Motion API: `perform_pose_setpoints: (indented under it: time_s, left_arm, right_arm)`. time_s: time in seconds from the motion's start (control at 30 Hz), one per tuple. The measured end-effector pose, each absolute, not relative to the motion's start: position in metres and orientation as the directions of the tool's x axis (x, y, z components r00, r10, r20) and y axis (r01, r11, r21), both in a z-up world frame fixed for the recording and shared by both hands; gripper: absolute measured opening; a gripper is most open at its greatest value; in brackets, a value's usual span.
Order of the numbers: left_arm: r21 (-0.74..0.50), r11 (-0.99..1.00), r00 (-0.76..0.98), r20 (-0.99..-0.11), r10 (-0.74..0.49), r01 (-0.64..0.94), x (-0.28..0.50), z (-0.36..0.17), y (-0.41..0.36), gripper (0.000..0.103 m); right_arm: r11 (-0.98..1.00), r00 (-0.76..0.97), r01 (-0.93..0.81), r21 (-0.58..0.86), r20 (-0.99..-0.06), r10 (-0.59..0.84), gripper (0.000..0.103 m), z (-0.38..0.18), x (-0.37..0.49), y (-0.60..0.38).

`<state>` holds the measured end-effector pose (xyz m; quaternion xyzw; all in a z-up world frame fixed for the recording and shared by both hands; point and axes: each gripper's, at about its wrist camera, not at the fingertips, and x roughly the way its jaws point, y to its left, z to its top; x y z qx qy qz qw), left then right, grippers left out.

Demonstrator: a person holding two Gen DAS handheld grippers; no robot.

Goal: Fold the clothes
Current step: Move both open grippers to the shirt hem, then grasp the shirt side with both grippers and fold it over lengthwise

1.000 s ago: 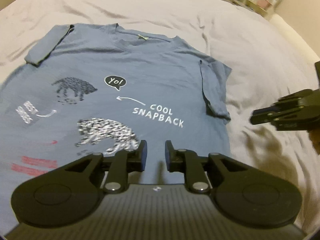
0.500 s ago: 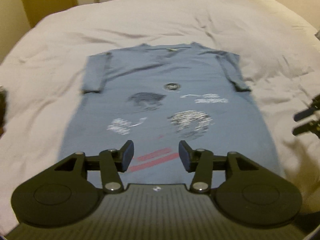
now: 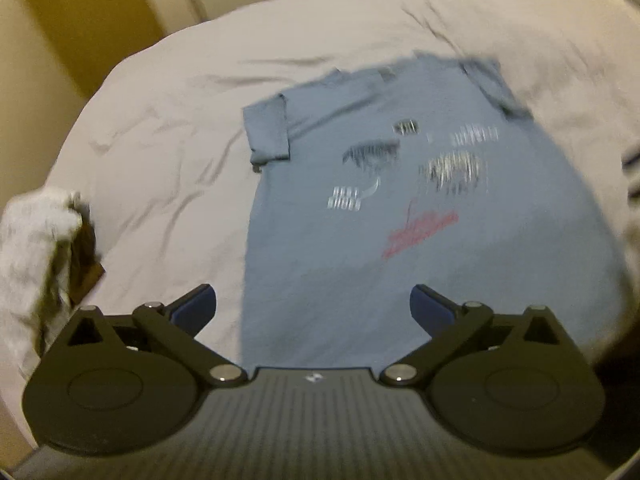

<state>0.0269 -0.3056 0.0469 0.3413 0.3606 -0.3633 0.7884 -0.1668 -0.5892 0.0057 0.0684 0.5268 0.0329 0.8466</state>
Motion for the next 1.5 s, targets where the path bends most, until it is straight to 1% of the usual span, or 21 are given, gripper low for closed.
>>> perform_pose_setpoints:
  time_s: [0.07, 0.13, 0.23, 0.3, 0.37, 0.43, 0.47, 0.63, 0.8, 0.83, 0.87, 0.9, 0.93, 0.97, 1.1, 1.17, 1.23, 1.3, 1.37, 1.43, 1.5]
  left_arm:
    - [0.350, 0.371, 0.473, -0.818, -0.327, 0.860, 0.024, 0.039, -0.297, 0.102]
    - [0.386, 0.247, 0.453, -0.825, -0.339, 0.889, 0.024, 0.028, -0.286, 0.102]
    - [0.387, 0.077, 0.386, -0.845, -0.370, 0.919, 0.031, 0.006, -0.261, 0.100]
    - [0.382, -0.024, 0.342, -0.853, -0.393, 0.924, 0.035, -0.009, -0.247, 0.094]
    - [0.384, -0.139, 0.302, -0.864, -0.403, 0.913, 0.036, -0.027, -0.234, 0.084]
    - [0.390, -0.242, 0.269, -0.870, -0.413, 0.888, 0.037, -0.045, -0.223, 0.078]
    - [0.396, -0.287, 0.259, -0.872, -0.415, 0.872, 0.037, -0.054, -0.219, 0.077]
    - [0.442, -0.421, 0.252, -0.865, -0.434, 0.792, 0.031, -0.091, -0.211, 0.076]
    - [0.506, -0.475, 0.279, -0.837, -0.470, 0.720, 0.022, -0.113, -0.222, 0.074]
    - [0.505, -0.461, 0.282, -0.836, -0.471, 0.730, 0.022, -0.113, -0.227, 0.065]
    - [0.498, -0.446, 0.281, -0.838, -0.467, 0.744, 0.023, -0.111, -0.231, 0.040]
    - [0.507, -0.429, 0.295, -0.833, -0.468, 0.748, 0.023, -0.108, -0.233, 0.026]
    - [0.516, -0.412, 0.310, -0.826, -0.470, 0.751, 0.024, -0.105, -0.235, 0.007]
    - [0.535, -0.404, 0.323, -0.814, -0.483, 0.742, 0.023, -0.102, -0.234, 0.004]
    - [0.486, -0.357, 0.278, -0.822, -0.496, 0.798, 0.032, -0.084, -0.234, 0.004]
    - [0.422, -0.293, 0.242, -0.835, -0.495, 0.858, 0.041, -0.071, -0.239, 0.003]
    - [0.362, -0.238, 0.209, -0.844, -0.493, 0.901, 0.050, -0.060, -0.243, 0.003]
    - [0.334, -0.221, 0.191, -0.849, -0.493, 0.916, 0.056, -0.053, -0.248, 0.003]
    - [0.323, -0.220, 0.180, -0.851, -0.493, 0.920, 0.057, -0.049, -0.250, 0.003]
    - [0.322, -0.231, 0.176, -0.853, -0.492, 0.918, 0.054, -0.047, -0.251, 0.003]
    - [0.326, -0.244, 0.175, -0.856, -0.487, 0.913, 0.052, -0.048, -0.250, 0.003]
  right_arm:
    - [0.991, 0.449, 0.010, 0.134, -0.886, 0.116, 0.053, 0.006, -0.168, -0.575]
    - [0.994, 0.450, 0.019, 0.106, -0.889, 0.086, 0.053, 0.002, -0.166, -0.561]
    - [0.994, 0.442, 0.081, 0.079, -0.896, 0.036, 0.053, -0.006, -0.160, -0.538]
    - [0.993, 0.432, 0.113, 0.046, -0.902, -0.008, 0.053, -0.011, -0.157, -0.522]
    - [0.987, 0.413, 0.160, 0.012, -0.909, -0.055, 0.053, -0.015, -0.153, -0.507]
    - [0.977, 0.387, 0.211, -0.018, -0.917, -0.100, 0.053, -0.019, -0.149, -0.492]
    - [0.972, 0.369, 0.232, -0.025, -0.922, -0.112, 0.053, -0.021, -0.148, -0.487]
    - [0.953, 0.328, 0.301, -0.031, -0.935, -0.134, 0.053, -0.027, -0.150, -0.461]
    - [0.951, 0.304, 0.303, -0.056, -0.940, -0.153, 0.053, -0.039, -0.150, -0.445]
    - [0.952, 0.304, 0.299, -0.068, -0.939, -0.163, 0.052, -0.040, -0.149, -0.443]
    - [0.955, 0.310, 0.280, -0.095, -0.933, -0.183, 0.052, -0.041, -0.149, -0.438]
    - [0.958, 0.316, 0.261, -0.122, -0.927, -0.204, 0.053, -0.041, -0.150, -0.433]
    - [0.959, 0.322, 0.242, -0.149, -0.920, -0.224, 0.053, -0.042, -0.150, -0.428]
    - [0.959, 0.329, 0.219, -0.178, -0.912, -0.244, 0.053, -0.043, -0.150, -0.422]
    - [0.959, 0.356, 0.065, -0.277, -0.891, -0.282, 0.053, -0.060, -0.162, -0.389]
    - [0.948, 0.399, -0.004, -0.317, -0.870, -0.290, 0.054, -0.070, -0.166, -0.368]
    - [0.926, 0.457, -0.071, -0.370, -0.837, -0.300, 0.060, -0.081, -0.167, -0.344]
    - [0.902, 0.520, -0.116, -0.417, -0.799, -0.303, 0.070, -0.092, -0.165, -0.323]
    - [0.884, 0.574, -0.129, -0.450, -0.760, -0.304, 0.070, -0.104, -0.157, -0.307]
    - [0.872, 0.604, -0.116, -0.475, -0.731, -0.318, 0.066, -0.117, -0.146, -0.296]
    - [0.861, 0.610, -0.083, -0.502, -0.708, -0.355, 0.057, -0.130, -0.137, -0.294]
